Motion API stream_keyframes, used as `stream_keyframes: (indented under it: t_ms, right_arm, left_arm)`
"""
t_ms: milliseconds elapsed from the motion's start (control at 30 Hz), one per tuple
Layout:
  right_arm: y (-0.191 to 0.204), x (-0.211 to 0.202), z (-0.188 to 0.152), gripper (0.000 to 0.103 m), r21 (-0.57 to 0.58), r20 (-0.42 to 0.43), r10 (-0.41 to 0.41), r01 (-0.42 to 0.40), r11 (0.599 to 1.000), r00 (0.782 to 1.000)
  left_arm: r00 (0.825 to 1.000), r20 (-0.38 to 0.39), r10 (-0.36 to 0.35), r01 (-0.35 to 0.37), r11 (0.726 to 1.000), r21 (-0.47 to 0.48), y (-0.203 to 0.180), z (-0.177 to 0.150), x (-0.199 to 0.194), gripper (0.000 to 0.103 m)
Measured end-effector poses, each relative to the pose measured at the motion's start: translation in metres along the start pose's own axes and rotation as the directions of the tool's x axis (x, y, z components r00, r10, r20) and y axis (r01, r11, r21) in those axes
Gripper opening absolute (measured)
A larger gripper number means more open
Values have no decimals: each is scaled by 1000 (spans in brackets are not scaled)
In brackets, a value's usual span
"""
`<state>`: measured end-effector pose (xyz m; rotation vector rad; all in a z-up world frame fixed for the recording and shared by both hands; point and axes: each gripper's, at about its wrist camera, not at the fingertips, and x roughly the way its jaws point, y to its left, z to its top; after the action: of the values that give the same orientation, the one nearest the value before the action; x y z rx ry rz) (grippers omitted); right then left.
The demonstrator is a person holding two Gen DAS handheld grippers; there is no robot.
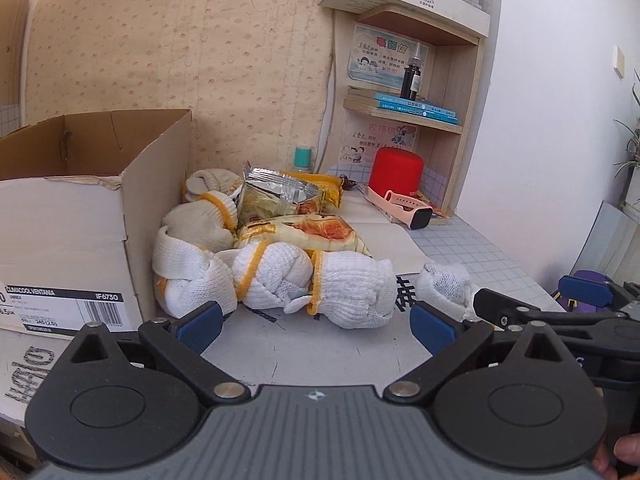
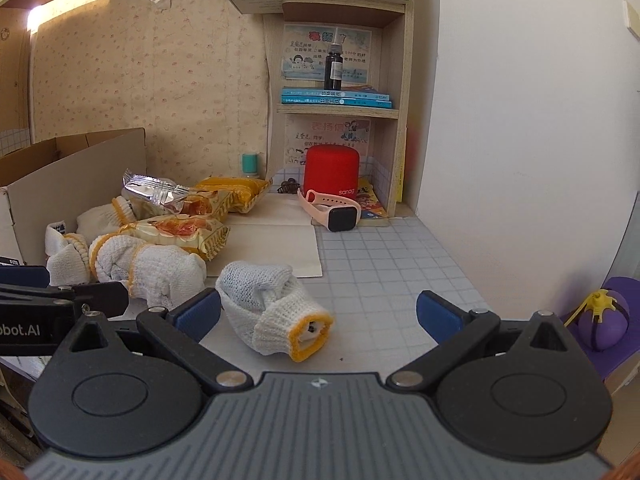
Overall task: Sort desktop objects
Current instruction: 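Grasp a white glove from the pile with the left tool while the right tool grasps a grey-white glove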
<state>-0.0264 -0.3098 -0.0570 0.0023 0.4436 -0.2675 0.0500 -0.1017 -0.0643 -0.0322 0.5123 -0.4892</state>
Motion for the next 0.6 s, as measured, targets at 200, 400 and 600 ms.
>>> stream_keyframes:
  t_ms: [200, 400, 600]
  right_arm:
    - [-30, 3, -1, 101, 48, -4, -49, 49, 998, 999]
    - [-49, 9, -6, 101, 80, -10, -68, 69, 994, 998]
    - [-55, 17, -10, 101, 90, -30, -54, 57, 994, 998]
  left_arm:
    - [997, 3, -71, 71, 997, 33, -19, 6, 22, 102]
    - [994, -12, -106, 106, 994, 27, -29, 4, 44, 101]
    - [997, -26, -71, 71, 997, -6, -24, 8, 61, 89]
